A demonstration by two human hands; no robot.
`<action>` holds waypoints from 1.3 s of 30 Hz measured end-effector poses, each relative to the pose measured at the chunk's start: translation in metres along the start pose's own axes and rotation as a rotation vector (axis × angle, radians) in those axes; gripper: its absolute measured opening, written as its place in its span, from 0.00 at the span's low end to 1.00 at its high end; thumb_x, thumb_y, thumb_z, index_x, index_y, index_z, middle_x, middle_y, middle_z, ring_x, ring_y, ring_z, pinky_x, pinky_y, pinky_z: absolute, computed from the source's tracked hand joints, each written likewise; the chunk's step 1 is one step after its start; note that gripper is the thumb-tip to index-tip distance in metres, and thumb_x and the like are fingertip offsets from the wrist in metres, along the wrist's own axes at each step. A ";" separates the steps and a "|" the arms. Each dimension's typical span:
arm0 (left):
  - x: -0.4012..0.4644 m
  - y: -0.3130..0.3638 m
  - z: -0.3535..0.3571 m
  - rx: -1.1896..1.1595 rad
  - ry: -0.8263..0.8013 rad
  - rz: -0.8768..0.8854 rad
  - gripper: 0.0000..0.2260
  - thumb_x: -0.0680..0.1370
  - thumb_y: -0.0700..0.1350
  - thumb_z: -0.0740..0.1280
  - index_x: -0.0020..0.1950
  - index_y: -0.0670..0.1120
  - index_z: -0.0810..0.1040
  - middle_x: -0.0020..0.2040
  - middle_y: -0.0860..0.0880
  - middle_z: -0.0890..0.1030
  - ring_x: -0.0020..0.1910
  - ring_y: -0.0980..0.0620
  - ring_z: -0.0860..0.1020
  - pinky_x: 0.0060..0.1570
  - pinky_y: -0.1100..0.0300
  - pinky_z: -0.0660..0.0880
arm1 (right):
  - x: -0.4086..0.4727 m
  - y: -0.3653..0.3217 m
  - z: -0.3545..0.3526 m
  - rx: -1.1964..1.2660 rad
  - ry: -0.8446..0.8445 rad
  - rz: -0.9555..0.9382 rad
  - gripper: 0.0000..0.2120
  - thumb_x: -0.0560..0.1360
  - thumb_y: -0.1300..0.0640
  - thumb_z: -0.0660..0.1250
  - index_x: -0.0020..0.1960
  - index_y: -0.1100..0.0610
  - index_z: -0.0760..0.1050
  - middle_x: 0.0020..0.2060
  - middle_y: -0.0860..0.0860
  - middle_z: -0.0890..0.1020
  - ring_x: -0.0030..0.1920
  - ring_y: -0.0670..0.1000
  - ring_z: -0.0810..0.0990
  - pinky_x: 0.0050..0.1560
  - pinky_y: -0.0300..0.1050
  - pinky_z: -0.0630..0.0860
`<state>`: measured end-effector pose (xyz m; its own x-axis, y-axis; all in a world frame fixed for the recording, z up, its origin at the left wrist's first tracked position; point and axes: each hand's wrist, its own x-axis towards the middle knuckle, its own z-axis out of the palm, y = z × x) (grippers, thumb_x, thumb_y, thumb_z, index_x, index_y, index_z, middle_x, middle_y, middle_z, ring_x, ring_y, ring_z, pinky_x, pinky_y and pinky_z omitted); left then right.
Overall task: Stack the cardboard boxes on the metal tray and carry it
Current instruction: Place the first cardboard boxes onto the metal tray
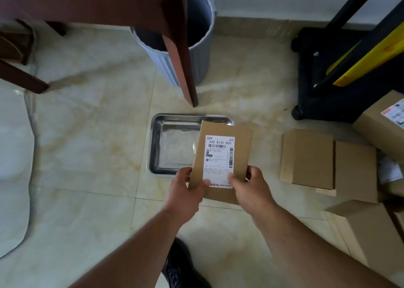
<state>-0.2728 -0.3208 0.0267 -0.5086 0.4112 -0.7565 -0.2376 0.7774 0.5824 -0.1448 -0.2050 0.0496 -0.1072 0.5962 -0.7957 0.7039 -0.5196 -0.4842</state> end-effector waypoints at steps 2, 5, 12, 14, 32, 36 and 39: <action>0.005 -0.002 -0.009 0.017 0.018 0.004 0.17 0.78 0.53 0.74 0.63 0.57 0.73 0.56 0.57 0.81 0.42 0.47 0.85 0.37 0.52 0.83 | 0.001 -0.006 0.007 -0.004 -0.012 -0.008 0.20 0.79 0.50 0.70 0.68 0.49 0.71 0.55 0.44 0.82 0.53 0.50 0.81 0.55 0.49 0.79; 0.015 -0.003 -0.021 0.086 0.040 0.027 0.17 0.76 0.59 0.74 0.61 0.62 0.73 0.57 0.60 0.81 0.48 0.49 0.84 0.46 0.49 0.84 | 0.005 -0.013 0.018 -0.015 -0.026 -0.027 0.20 0.78 0.52 0.69 0.69 0.47 0.72 0.56 0.43 0.83 0.53 0.49 0.82 0.54 0.47 0.79; 0.045 -0.006 -0.045 0.289 0.068 0.092 0.25 0.76 0.64 0.69 0.71 0.59 0.71 0.61 0.56 0.79 0.54 0.53 0.81 0.51 0.50 0.83 | 0.021 -0.025 0.046 -0.019 -0.062 -0.064 0.18 0.79 0.56 0.68 0.68 0.44 0.74 0.57 0.43 0.84 0.52 0.47 0.83 0.42 0.39 0.75; 0.052 -0.011 -0.052 0.336 0.082 0.096 0.27 0.74 0.68 0.67 0.71 0.62 0.70 0.62 0.57 0.78 0.55 0.53 0.81 0.51 0.48 0.83 | 0.025 -0.024 0.056 -0.030 -0.063 -0.076 0.18 0.79 0.57 0.68 0.67 0.45 0.73 0.58 0.43 0.83 0.53 0.49 0.83 0.44 0.39 0.76; 0.082 -0.050 -0.081 0.273 0.139 0.058 0.22 0.76 0.64 0.68 0.69 0.62 0.72 0.59 0.58 0.79 0.53 0.53 0.80 0.52 0.48 0.82 | 0.044 -0.014 0.116 -0.061 -0.009 -0.073 0.18 0.78 0.54 0.71 0.67 0.51 0.74 0.58 0.45 0.83 0.55 0.50 0.83 0.45 0.42 0.75; 0.091 -0.055 -0.088 0.252 0.152 0.060 0.22 0.79 0.60 0.69 0.71 0.58 0.71 0.60 0.55 0.79 0.54 0.51 0.80 0.50 0.52 0.80 | 0.048 -0.017 0.128 -0.075 -0.006 -0.085 0.19 0.78 0.54 0.71 0.67 0.51 0.74 0.58 0.45 0.83 0.54 0.49 0.83 0.45 0.41 0.74; 0.100 -0.059 -0.093 0.239 0.154 0.063 0.22 0.78 0.61 0.69 0.71 0.59 0.72 0.61 0.55 0.78 0.54 0.51 0.79 0.50 0.53 0.79 | 0.053 -0.021 0.135 -0.093 -0.008 -0.092 0.18 0.79 0.54 0.71 0.68 0.50 0.74 0.58 0.45 0.83 0.53 0.49 0.81 0.40 0.37 0.72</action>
<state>-0.3868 -0.3693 -0.0557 -0.6404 0.3989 -0.6563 -0.0095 0.8503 0.5262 -0.2601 -0.2455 -0.0320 -0.1800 0.6335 -0.7525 0.7526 -0.4039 -0.5201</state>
